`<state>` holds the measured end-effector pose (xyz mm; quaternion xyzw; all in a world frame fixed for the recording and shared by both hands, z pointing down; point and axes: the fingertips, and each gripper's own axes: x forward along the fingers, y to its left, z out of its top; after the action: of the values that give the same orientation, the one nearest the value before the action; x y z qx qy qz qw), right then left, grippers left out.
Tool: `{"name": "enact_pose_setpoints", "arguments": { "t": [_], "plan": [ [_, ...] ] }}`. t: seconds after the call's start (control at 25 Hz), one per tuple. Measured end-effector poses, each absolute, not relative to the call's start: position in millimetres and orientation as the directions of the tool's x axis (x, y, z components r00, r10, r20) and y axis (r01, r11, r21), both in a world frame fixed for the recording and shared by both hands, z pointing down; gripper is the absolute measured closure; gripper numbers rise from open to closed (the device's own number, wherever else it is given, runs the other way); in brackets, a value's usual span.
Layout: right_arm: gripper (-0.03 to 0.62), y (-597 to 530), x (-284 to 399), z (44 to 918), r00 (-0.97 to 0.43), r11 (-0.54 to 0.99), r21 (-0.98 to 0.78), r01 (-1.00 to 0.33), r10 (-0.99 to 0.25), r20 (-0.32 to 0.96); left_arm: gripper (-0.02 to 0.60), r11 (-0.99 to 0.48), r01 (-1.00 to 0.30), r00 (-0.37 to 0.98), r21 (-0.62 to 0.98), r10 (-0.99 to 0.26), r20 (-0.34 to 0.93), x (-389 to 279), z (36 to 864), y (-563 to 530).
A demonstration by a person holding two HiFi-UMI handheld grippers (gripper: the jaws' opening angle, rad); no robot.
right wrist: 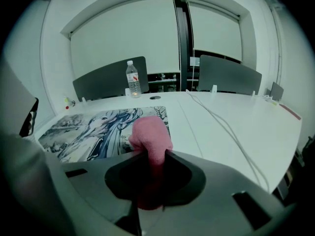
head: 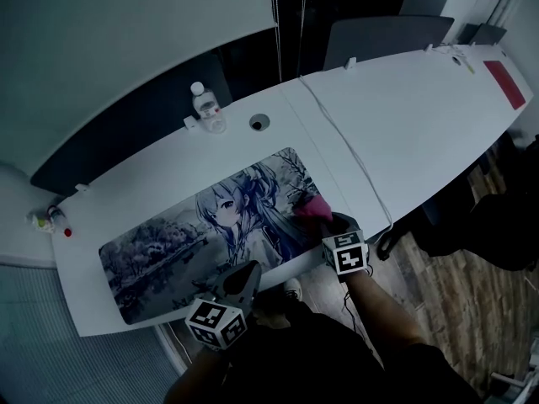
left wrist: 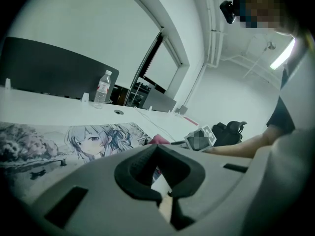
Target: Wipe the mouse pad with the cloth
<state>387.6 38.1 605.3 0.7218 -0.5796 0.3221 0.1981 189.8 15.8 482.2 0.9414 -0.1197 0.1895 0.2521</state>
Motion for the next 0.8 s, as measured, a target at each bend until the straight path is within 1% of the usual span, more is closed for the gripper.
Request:
{"name": "enact_pose_setpoints", "arguments": {
  "t": [0.44,0.8],
  "plan": [
    [0.511,17,419,566,0.177,-0.288,-0.084,-0.954,-0.766,0.618,0.577,-0.838,-0.354,0.894,0.416,-0.172,0.414,183,478,15],
    [0.511,-37,428,575,0.183,-0.255,-0.017,-0.967,-0.74,0.647,0.577,-0.808,-0.427,0.868,0.406,-0.241,0.433,159,482,10]
  ]
}}
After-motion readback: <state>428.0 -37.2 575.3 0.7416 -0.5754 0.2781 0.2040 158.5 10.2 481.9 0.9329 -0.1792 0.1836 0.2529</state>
